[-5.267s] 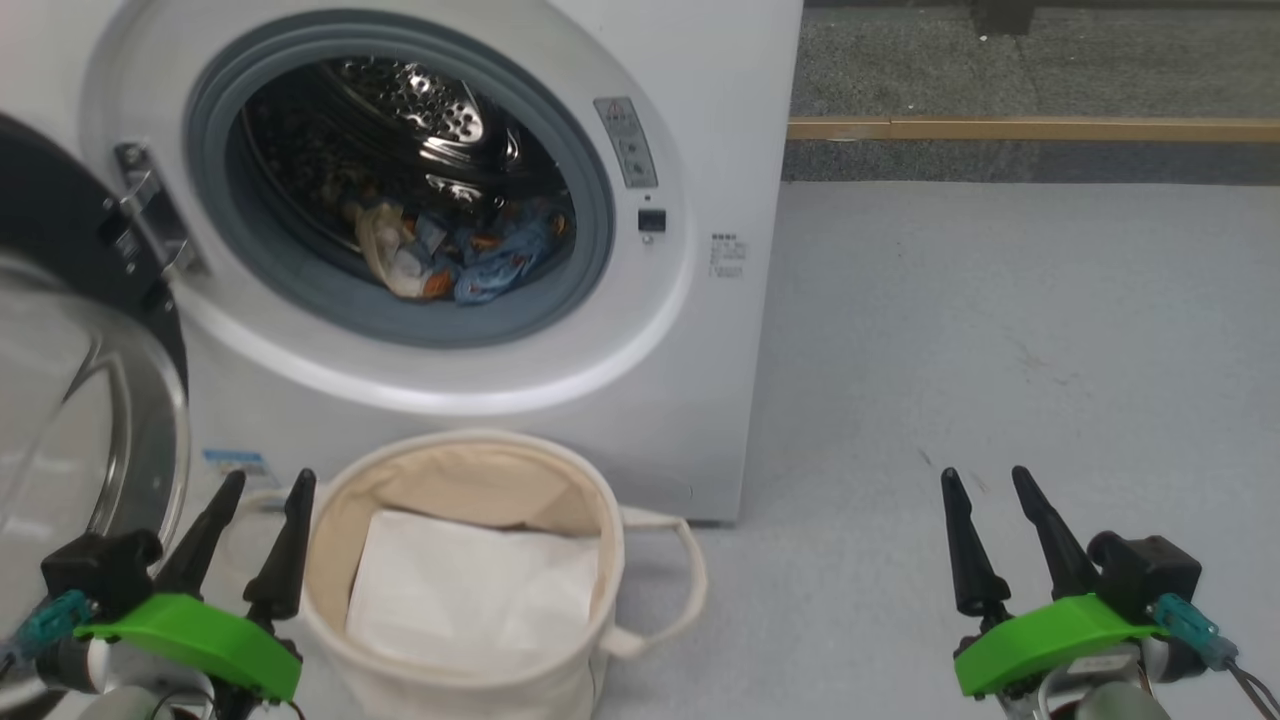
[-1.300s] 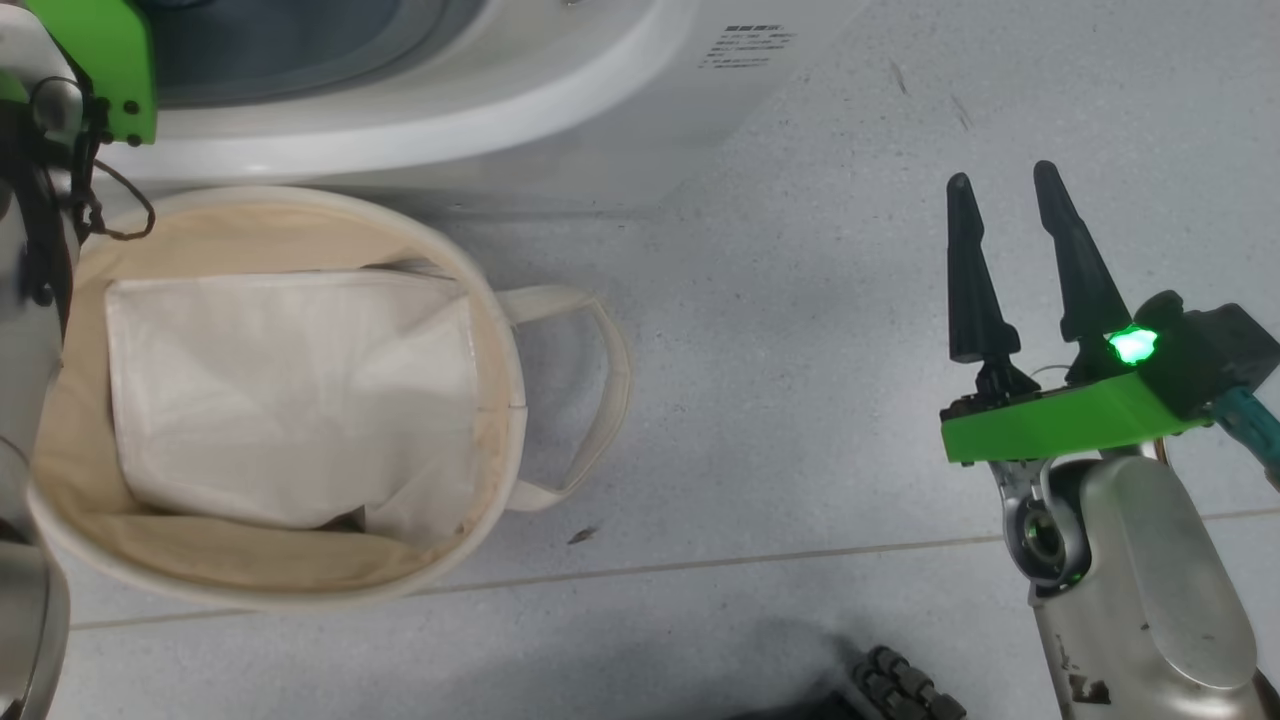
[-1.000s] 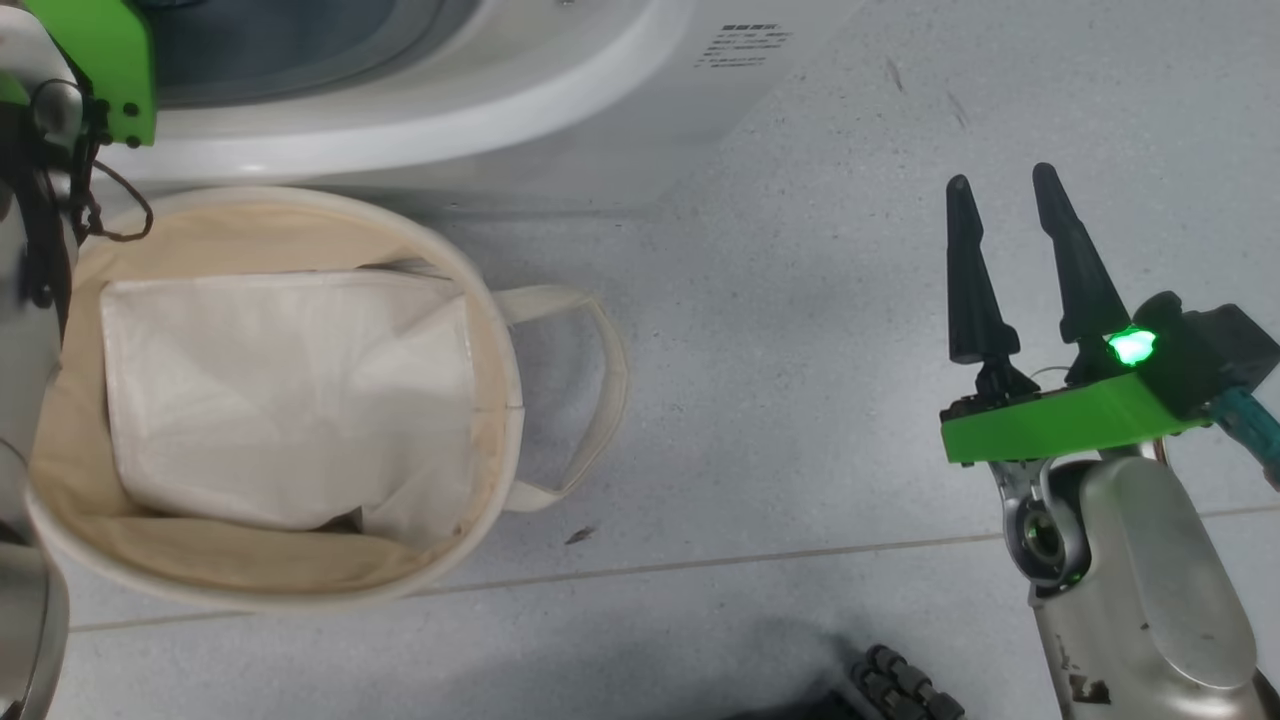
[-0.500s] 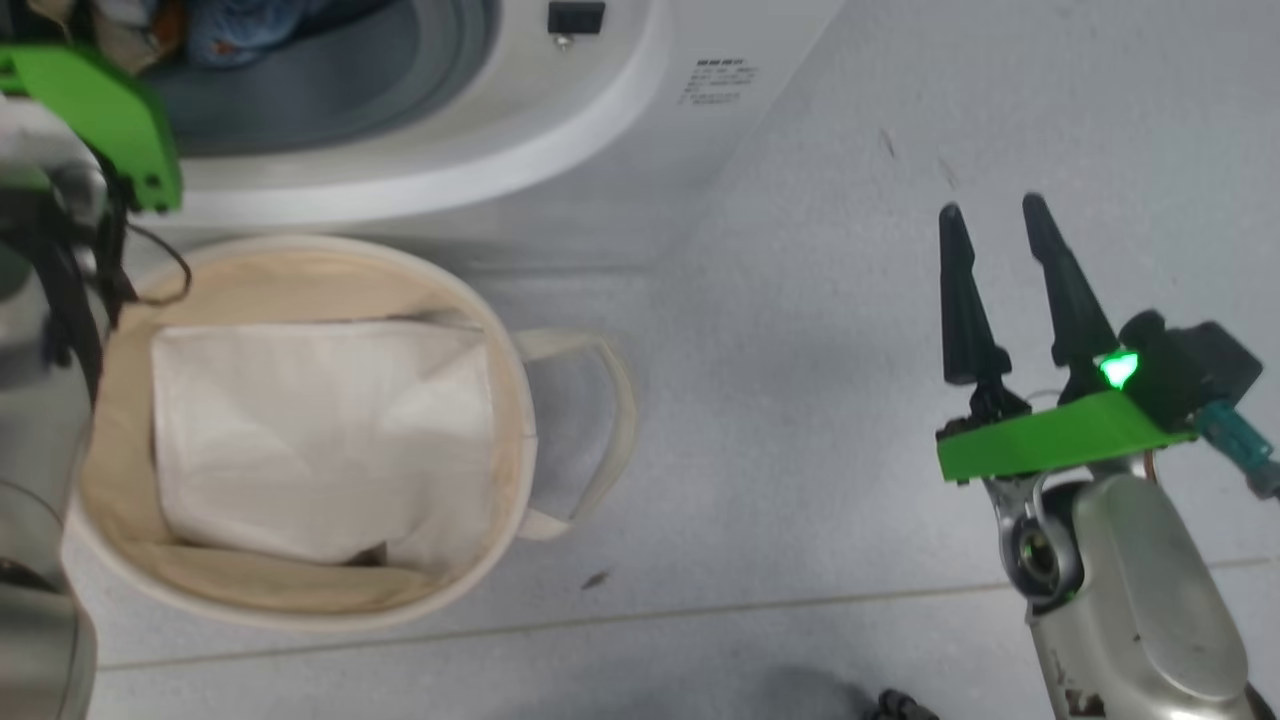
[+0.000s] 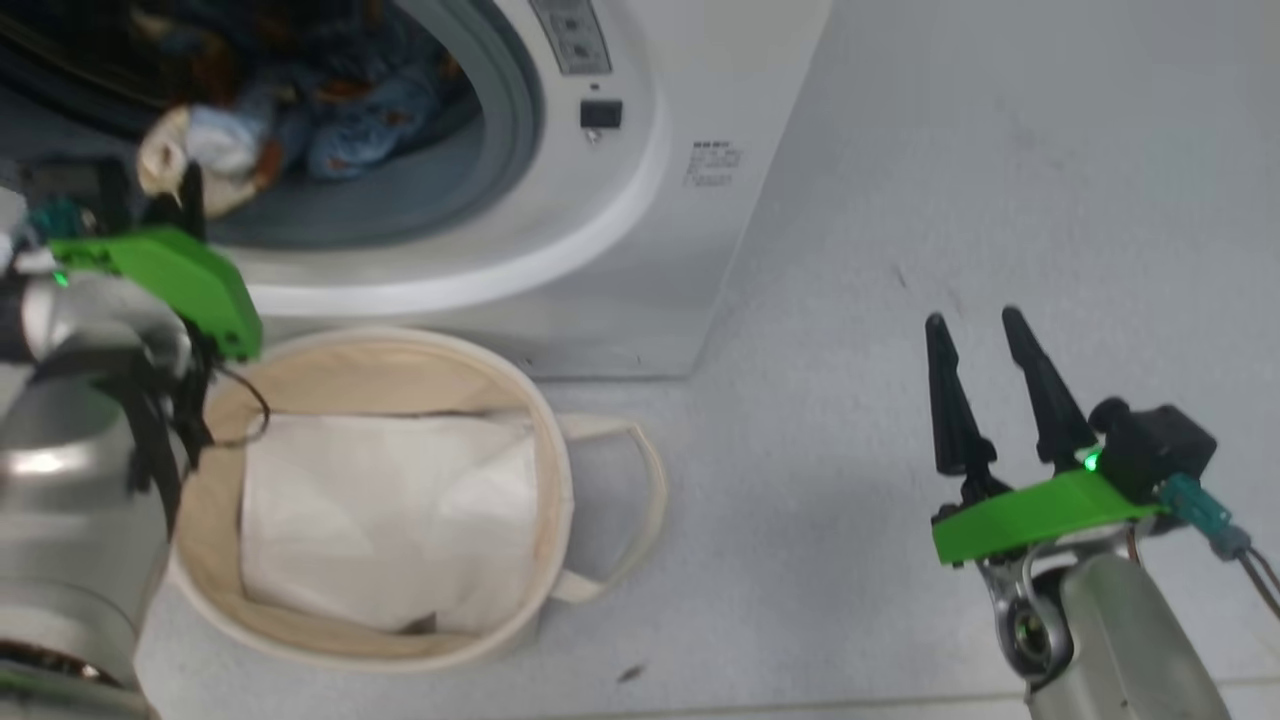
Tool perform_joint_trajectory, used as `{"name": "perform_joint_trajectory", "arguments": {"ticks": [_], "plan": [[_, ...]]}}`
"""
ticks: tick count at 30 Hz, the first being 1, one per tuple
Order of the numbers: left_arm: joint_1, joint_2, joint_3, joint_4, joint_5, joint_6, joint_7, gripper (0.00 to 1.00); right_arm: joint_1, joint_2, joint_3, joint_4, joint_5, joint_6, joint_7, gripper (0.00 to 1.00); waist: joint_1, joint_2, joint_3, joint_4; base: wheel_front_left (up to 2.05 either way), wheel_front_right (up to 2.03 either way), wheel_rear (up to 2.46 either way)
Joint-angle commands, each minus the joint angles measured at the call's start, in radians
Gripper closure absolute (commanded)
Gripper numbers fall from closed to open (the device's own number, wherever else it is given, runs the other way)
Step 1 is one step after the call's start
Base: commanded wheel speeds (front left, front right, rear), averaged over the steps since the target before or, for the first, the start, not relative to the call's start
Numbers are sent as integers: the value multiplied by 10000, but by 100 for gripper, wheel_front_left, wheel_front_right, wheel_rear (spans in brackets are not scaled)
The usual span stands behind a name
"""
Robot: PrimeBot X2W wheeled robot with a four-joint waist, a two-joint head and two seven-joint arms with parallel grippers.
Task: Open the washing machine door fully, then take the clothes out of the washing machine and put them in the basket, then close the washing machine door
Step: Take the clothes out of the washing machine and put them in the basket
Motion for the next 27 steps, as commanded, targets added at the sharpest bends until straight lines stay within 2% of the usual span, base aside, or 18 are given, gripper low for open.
{"name": "perform_joint_trajectory", "arguments": {"ticks": [1,7,11,23,27], "plan": [[36,346,266,-228,-119,-28,-215,100,185,-7,181,-230,87,6,-122,0,0,-1,-626,191,0,0,0],[814,232,533,-757,-380,-222,-336,100,487,-41,166,-117,133,6,-122,0,0,-1,-1284,316,0,0,0],[1631,290,788,-1817,-397,-336,-346,100,703,-50,100,-52,177,6,-122,0,0,-1,-1760,417,0,0,0],[4625,428,1123,-4931,-164,-140,-331,100,1236,-122,244,186,271,6,-122,0,0,-1,-2873,684,0,0,0],[5619,423,980,-6055,-370,-92,229,100,1376,-166,273,227,279,6,-122,0,0,-1,-3123,752,0,0,0]]}}
